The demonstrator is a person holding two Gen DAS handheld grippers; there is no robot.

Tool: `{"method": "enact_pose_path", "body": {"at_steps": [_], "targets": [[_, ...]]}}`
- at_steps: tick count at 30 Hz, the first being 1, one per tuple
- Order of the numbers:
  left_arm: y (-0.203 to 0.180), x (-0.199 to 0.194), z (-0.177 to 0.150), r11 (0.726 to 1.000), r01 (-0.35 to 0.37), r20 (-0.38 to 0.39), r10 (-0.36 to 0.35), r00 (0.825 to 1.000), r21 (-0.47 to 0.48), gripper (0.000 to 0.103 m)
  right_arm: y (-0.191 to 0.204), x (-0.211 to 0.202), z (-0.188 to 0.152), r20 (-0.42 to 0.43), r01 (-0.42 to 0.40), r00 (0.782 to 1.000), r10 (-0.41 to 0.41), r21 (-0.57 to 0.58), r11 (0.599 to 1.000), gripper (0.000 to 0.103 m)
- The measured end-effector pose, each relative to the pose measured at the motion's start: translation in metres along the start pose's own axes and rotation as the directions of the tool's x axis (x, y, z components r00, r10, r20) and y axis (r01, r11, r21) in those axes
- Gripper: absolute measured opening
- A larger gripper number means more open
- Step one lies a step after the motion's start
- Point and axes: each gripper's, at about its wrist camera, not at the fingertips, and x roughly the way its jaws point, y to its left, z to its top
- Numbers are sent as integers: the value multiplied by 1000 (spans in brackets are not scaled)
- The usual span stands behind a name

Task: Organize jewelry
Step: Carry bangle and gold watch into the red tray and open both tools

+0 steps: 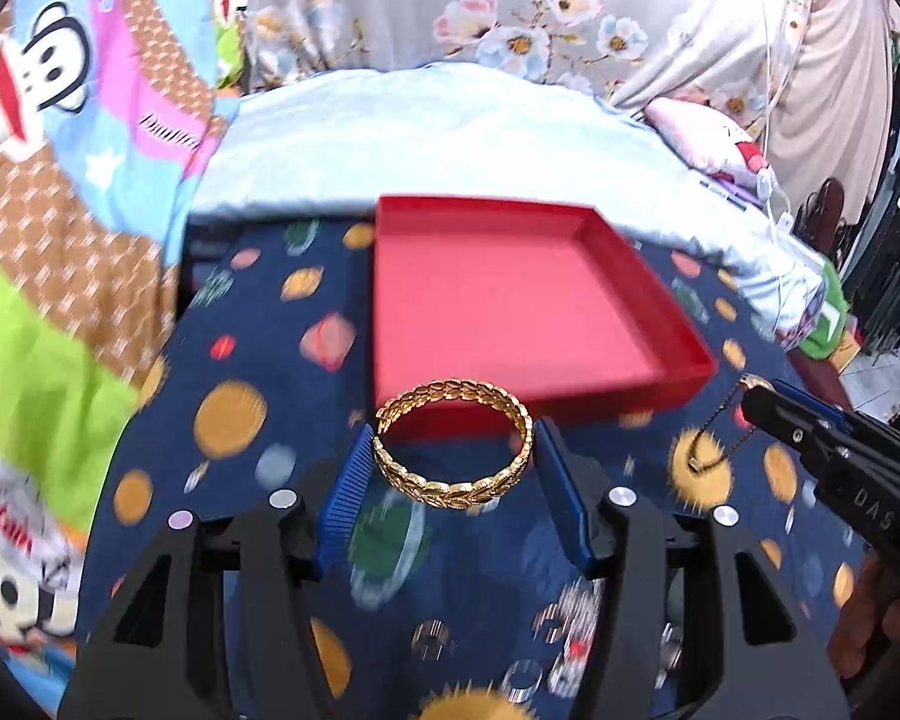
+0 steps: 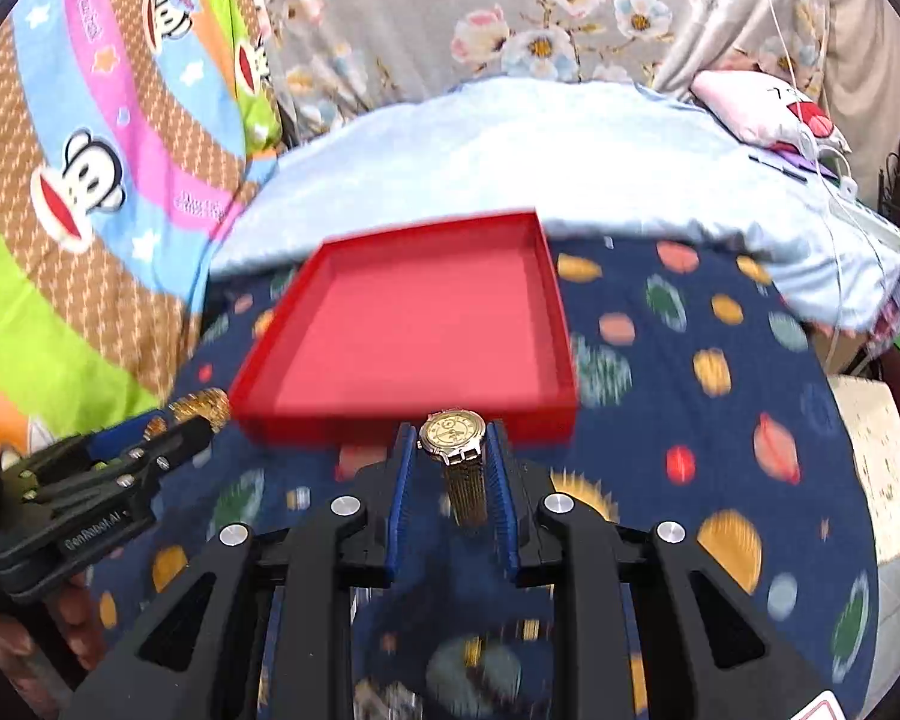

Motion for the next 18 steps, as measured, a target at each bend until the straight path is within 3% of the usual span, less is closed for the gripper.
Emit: {"method": "enact_pose_path", "body": {"at_steps": [10,18], "targets": [[-11,74,94,1000,6,40,-7,999,26,53,-6,75,98,12,-12,1000,13,-21,1000,22],[-12,138,130,1000,16,15,-17,1000,26,53,-16,144,124,-48,-11,999,11,-9,1000,22]]}}
